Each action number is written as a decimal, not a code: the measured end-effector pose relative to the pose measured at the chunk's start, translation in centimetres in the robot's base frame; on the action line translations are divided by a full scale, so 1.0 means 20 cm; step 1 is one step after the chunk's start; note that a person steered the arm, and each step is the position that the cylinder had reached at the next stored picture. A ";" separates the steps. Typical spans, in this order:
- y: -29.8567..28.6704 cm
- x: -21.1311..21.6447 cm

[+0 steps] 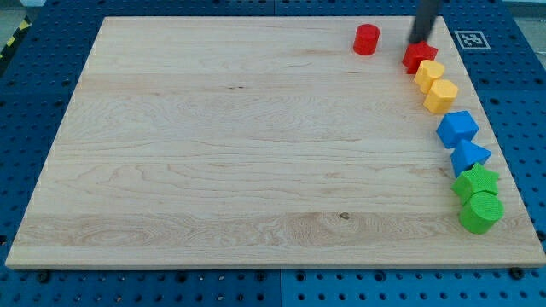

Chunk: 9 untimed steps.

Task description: Push the red star into the red circle

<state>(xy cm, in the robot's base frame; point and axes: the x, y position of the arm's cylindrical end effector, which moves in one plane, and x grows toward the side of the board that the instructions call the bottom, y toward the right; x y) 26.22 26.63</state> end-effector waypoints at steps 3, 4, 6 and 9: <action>0.13 0.21; 0.06 0.22; -0.01 0.28; -0.15 0.24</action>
<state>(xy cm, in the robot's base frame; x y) 31.01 23.70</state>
